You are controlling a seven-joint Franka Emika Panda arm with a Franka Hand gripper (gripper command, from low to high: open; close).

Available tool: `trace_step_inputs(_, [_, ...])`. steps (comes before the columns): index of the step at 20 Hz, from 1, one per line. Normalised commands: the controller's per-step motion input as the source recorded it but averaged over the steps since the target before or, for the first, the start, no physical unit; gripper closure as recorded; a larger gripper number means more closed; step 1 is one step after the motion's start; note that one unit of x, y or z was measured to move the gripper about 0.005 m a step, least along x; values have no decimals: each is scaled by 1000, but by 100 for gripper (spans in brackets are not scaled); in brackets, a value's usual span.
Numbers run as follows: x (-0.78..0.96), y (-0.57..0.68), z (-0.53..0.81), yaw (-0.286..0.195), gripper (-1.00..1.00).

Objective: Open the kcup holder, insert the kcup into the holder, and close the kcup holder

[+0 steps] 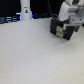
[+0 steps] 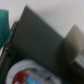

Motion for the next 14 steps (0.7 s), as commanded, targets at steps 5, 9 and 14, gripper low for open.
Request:
trace_step_inputs(5, [-567,602,-1,45,-100])
trace_step_inputs(9, [-555,613,-2,39,-100])
trace_step_inputs(14, [-555,607,2,39,-100])
